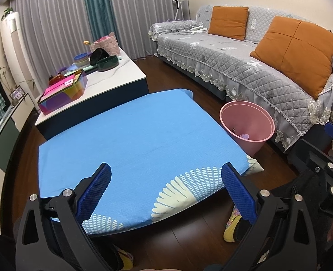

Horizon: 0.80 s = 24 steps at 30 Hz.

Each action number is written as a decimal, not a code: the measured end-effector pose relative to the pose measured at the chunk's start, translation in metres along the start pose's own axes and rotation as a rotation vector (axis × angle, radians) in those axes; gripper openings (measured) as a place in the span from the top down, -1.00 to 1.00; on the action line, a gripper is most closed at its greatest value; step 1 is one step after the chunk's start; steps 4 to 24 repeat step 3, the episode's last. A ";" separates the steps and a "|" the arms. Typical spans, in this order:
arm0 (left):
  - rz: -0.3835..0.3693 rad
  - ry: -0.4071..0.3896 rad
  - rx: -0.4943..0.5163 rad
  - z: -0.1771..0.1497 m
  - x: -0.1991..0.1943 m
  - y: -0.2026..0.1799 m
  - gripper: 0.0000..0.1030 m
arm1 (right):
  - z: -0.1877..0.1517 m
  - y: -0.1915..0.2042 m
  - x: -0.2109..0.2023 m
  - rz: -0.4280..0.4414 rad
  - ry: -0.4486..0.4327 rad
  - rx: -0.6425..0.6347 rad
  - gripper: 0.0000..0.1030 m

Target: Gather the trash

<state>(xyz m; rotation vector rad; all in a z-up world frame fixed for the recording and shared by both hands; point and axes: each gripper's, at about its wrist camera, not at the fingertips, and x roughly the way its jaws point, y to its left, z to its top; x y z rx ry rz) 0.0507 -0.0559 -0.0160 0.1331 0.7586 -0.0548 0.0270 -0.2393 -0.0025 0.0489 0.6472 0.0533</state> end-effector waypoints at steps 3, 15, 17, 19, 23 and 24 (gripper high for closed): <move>-0.006 0.005 -0.004 -0.001 0.001 0.002 -0.85 | 0.000 0.000 0.000 0.000 0.000 0.000 -0.91; -0.006 0.005 -0.004 -0.001 0.001 0.002 -0.85 | 0.000 0.000 0.000 0.000 0.000 0.000 -0.91; -0.006 0.005 -0.004 -0.001 0.001 0.002 -0.85 | 0.000 0.000 0.000 0.000 0.000 0.000 -0.91; -0.006 0.005 -0.004 -0.001 0.001 0.002 -0.85 | 0.000 0.000 0.000 0.000 0.000 0.000 -0.91; -0.006 0.005 -0.004 -0.001 0.001 0.002 -0.85 | 0.000 0.000 0.000 0.000 0.000 0.000 -0.91; -0.006 0.005 -0.004 -0.001 0.001 0.002 -0.85 | 0.000 0.000 0.000 0.000 0.000 0.000 -0.91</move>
